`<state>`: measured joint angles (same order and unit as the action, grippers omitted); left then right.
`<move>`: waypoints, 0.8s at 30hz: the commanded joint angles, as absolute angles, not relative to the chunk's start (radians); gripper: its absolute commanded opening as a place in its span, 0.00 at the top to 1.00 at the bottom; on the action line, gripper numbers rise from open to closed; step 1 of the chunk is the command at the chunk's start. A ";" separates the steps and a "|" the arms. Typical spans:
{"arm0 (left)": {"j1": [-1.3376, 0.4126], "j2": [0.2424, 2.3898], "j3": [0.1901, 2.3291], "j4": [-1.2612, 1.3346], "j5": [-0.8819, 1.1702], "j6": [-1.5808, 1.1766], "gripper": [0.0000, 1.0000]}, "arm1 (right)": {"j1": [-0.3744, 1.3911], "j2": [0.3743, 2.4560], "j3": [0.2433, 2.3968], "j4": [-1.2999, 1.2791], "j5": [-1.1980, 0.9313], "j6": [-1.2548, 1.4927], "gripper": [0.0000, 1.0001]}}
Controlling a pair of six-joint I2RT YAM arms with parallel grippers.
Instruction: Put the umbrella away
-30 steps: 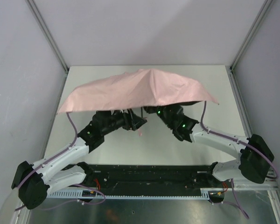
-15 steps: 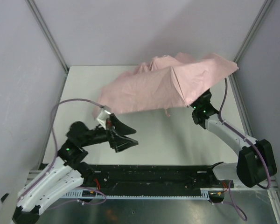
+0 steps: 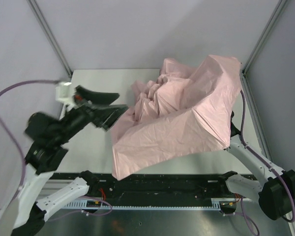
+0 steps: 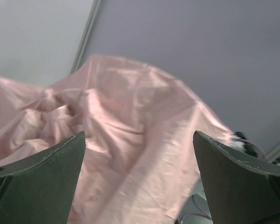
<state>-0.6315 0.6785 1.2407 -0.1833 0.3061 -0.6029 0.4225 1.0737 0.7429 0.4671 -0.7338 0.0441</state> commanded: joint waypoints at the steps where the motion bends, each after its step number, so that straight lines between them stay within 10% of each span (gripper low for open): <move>1: -0.608 0.840 1.218 -0.271 0.293 -0.577 0.01 | 0.445 1.012 0.730 0.564 -0.791 0.060 1.00; 20: -0.608 1.084 1.009 0.210 0.572 -0.723 0.01 | 0.573 1.014 0.723 0.505 -0.775 0.016 1.00; 24: -0.603 1.116 1.022 0.231 0.582 -0.721 0.35 | 0.575 1.012 0.722 0.475 -0.787 0.016 1.00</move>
